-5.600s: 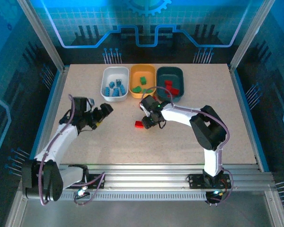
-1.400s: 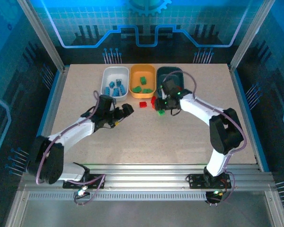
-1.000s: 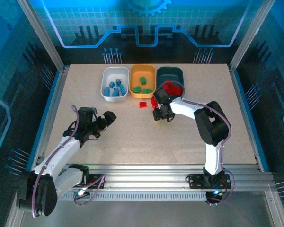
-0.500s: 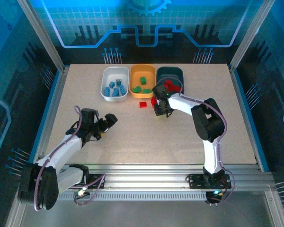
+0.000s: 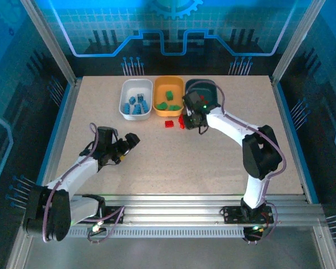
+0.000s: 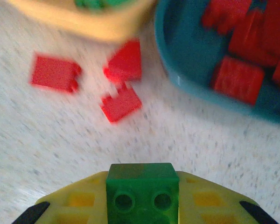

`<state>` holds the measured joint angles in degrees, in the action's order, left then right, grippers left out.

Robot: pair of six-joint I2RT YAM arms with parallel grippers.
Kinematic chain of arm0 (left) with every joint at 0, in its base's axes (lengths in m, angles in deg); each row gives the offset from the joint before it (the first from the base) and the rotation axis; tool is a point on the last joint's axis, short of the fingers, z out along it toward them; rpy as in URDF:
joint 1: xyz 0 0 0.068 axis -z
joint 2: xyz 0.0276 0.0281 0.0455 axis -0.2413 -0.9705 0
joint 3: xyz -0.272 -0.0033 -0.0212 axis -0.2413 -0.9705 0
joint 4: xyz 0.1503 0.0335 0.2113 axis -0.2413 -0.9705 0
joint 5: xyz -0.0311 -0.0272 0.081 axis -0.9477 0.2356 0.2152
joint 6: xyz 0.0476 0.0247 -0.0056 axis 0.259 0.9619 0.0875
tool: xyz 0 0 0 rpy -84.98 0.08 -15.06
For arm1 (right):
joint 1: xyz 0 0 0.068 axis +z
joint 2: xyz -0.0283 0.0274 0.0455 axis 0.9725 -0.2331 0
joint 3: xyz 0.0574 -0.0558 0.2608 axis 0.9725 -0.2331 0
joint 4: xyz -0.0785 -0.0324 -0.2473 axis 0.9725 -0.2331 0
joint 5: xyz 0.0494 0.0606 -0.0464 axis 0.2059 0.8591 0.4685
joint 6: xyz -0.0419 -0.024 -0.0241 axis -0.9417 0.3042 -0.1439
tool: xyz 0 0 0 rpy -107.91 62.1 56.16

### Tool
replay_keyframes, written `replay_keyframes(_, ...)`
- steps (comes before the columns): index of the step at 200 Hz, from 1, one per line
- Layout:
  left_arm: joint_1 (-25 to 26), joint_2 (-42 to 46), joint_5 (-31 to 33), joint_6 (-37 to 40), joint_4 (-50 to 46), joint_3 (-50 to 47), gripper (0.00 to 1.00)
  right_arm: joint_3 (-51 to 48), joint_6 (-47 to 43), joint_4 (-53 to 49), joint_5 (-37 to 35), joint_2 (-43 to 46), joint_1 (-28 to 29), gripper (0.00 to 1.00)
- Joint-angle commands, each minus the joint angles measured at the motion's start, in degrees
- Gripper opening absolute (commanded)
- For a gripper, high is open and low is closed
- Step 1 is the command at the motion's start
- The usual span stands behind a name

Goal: Sort the legos into containers by color

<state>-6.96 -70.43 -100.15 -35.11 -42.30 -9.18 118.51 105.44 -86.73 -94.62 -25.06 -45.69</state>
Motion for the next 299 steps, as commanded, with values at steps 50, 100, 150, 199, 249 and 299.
replay_keyframes(50, -6.7, -8.0, -9.9, -2.6, -1.0, -0.2, 0.99, 30.8, 2.0, -1.7, 5.1, -21.9, -1.1, 0.27)
replay_keyframes(100, -6.7, -6.1, -10.3, -2.6, -1.9, 0.1, 0.99, 53.1, -0.4, -12.1, 7.7, -36.6, -3.1, 0.57)
replay_keyframes(150, -6.1, -3.3, -11.5, -2.6, -2.4, 2.4, 0.99, 21.0, 3.4, 1.0, 1.6, -12.2, -1.3, 0.69)
replay_keyframes(199, 3.7, -6.6, -7.4, -2.4, 2.8, 2.9, 0.99, -5.8, 14.9, 10.0, 3.0, -2.3, 1.1, 0.77)
replay_keyframes(249, 8.2, -13.2, -7.0, -5.6, 7.5, 5.7, 0.99, -3.2, 16.4, 10.3, 1.9, -8.5, 1.7, 0.76)
replay_keyframes(299, 8.6, -11.9, -5.8, -4.7, 5.4, 6.4, 0.99, -6.9, 16.6, 12.7, -3.5, -5.9, 4.5, 0.73)
